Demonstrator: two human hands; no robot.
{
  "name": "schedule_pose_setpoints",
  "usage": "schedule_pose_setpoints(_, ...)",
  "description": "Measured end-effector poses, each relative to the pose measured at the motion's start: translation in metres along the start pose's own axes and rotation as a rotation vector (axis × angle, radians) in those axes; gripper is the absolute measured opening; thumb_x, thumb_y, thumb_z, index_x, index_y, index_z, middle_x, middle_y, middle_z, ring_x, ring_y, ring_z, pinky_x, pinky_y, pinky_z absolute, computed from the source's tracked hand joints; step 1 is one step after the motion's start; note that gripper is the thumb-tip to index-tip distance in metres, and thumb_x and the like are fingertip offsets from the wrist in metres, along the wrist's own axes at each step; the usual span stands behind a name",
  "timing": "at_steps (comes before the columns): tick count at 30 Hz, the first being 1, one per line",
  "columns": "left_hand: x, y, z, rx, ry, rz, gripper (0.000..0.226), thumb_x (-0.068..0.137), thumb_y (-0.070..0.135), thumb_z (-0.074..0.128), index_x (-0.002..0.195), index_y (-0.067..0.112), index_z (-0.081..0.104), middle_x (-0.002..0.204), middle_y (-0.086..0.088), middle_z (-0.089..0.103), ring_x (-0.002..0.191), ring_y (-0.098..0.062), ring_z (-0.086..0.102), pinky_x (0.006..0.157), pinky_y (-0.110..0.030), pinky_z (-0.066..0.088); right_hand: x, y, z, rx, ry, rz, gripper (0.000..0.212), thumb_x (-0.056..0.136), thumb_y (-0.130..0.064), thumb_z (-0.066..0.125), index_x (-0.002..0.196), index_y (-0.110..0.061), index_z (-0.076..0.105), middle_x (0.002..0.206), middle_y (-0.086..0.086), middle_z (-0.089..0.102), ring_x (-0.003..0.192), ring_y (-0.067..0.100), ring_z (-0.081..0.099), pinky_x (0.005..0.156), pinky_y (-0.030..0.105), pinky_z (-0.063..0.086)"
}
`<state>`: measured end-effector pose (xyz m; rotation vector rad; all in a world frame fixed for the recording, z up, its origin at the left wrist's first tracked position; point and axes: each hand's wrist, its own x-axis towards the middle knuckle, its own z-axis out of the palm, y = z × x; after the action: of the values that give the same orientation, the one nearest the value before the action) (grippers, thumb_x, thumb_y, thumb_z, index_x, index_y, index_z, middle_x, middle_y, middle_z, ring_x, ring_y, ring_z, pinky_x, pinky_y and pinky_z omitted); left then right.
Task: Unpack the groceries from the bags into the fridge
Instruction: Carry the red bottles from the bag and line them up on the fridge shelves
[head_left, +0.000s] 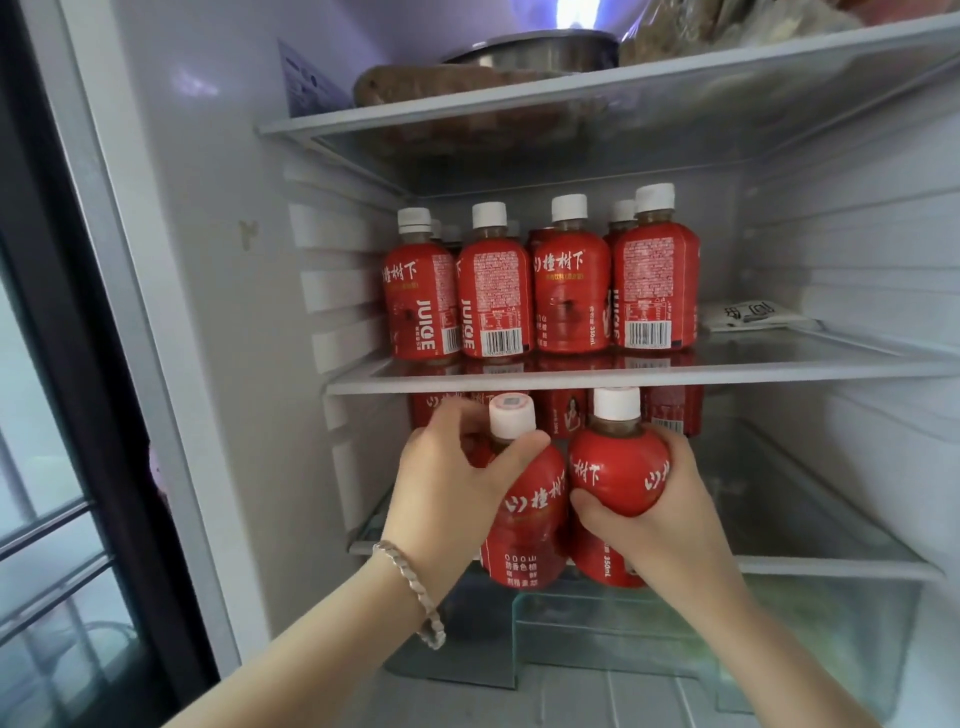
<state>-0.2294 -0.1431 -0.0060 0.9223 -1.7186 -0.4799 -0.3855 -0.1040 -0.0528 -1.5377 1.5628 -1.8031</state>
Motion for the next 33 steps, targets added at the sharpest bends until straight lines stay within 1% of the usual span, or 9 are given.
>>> schedule_pose_setpoints(5, -0.006, -0.015, 0.018, -0.104, 0.002, -0.043, 0.040, 0.081, 0.053, 0.057, 0.110, 0.026, 0.062, 0.098, 0.013, 0.068, 0.091, -0.002, 0.064, 0.082, -0.030, 0.055, 0.000, 0.003, 0.001, -0.027, 0.006, -0.009, 0.076, 0.061, -0.019, 0.084, 0.115, -0.039, 0.035, 0.108, -0.015, 0.054, 0.094, -0.002, 0.055, 0.074, 0.012, 0.042)
schedule_pose_setpoints(7, -0.012, -0.017, 0.024, -0.146, -0.144, -0.033, 0.066, 0.079, 0.043, 0.060, 0.139, 0.033, 0.034, 0.129, 0.012, 0.048, 0.110, 0.001, 0.052, 0.085, -0.016, 0.050, 0.001, 0.004, 0.000, -0.038, 0.028, 0.000, 0.078, 0.059, -0.023, 0.086, 0.115, -0.040, 0.034, 0.111, -0.014, 0.053, 0.096, 0.002, 0.055, 0.080, 0.017, 0.042)
schedule_pose_setpoints(9, -0.013, -0.020, 0.031, -0.120, -0.253, -0.050, 0.087, 0.081, 0.023, 0.063, 0.146, 0.037, 0.007, 0.135, 0.014, 0.025, 0.107, 0.010, 0.042, 0.068, 0.004, 0.041, 0.003, 0.006, -0.002, -0.068, 0.069, 0.011, 0.084, 0.059, -0.027, 0.086, 0.122, -0.037, 0.032, 0.114, -0.012, 0.050, 0.099, 0.008, 0.055, 0.085, 0.023, 0.045)
schedule_pose_setpoints(12, -0.003, -0.024, 0.047, -0.129, -0.336, -0.060, 0.085, 0.087, 0.011, 0.059, 0.145, 0.031, 0.000, 0.141, 0.011, 0.016, 0.107, 0.011, 0.037, 0.069, 0.010, 0.033, 0.007, 0.015, -0.002, -0.163, 0.162, 0.027, 0.093, 0.062, -0.035, 0.083, 0.135, -0.027, 0.027, 0.123, -0.005, 0.046, 0.110, 0.015, 0.052, 0.089, 0.029, 0.047)
schedule_pose_setpoints(16, 0.015, -0.024, 0.080, -0.077, -0.396, -0.033, 0.083, 0.092, 0.011, 0.052, 0.148, 0.021, -0.010, 0.154, 0.002, -0.001, 0.139, -0.008, 0.011, 0.111, -0.016, 0.015, 0.021, 0.023, 0.000, -0.550, 0.308, 0.157, 0.107, 0.073, -0.052, 0.069, 0.149, -0.013, 0.005, 0.144, 0.018, 0.022, 0.131, 0.035, 0.028, 0.106, 0.050, 0.033)
schedule_pose_setpoints(19, 0.031, -0.023, 0.095, 0.091, -0.480, -0.023, 0.081, 0.096, 0.010, 0.040, 0.144, 0.018, -0.025, 0.154, 0.000, -0.023, 0.144, -0.014, -0.005, 0.106, -0.017, 0.002, 0.032, 0.019, 0.002, -0.782, 0.248, 0.243, 0.118, 0.077, -0.060, 0.061, 0.146, -0.004, -0.017, 0.151, 0.019, 0.009, 0.136, 0.037, 0.021, 0.110, 0.051, 0.026)
schedule_pose_setpoints(23, 0.044, -0.034, 0.093, 0.358, -0.443, 0.132, 0.071, 0.099, 0.020, 0.037, 0.148, 0.023, -0.013, 0.158, 0.001, -0.009, 0.143, -0.019, 0.014, 0.116, -0.031, 0.013, 0.050, 0.018, 0.006, -0.711, 0.141, 0.318, 0.134, 0.069, -0.062, 0.069, 0.142, -0.009, -0.030, 0.148, 0.018, 0.012, 0.131, 0.037, 0.031, 0.103, 0.049, 0.036)
schedule_pose_setpoints(28, 0.056, -0.072, 0.076, 0.712, -0.380, 0.082, 0.073, 0.095, 0.024, 0.043, 0.150, 0.022, -0.005, 0.156, -0.001, -0.018, 0.144, -0.021, -0.014, 0.117, -0.041, -0.001, 0.077, 0.023, 0.021, -0.816, 0.058, 0.468, 0.141, 0.062, -0.076, 0.063, 0.139, -0.010, -0.035, 0.150, 0.023, 0.011, 0.134, 0.041, 0.031, 0.105, 0.056, 0.031)
schedule_pose_setpoints(33, 0.055, -0.079, 0.075, 0.664, -0.337, 0.137, 0.061, 0.096, 0.017, 0.041, 0.150, 0.021, 0.014, 0.157, -0.003, -0.015, 0.145, -0.022, -0.012, 0.117, -0.035, 0.000, 0.098, 0.026, 0.046, -1.029, 0.012, 0.478, 0.128, 0.071, -0.081, 0.045, 0.142, 0.000, -0.025, 0.145, 0.033, 0.017, 0.126, 0.044, 0.041, 0.100, 0.045, 0.043)
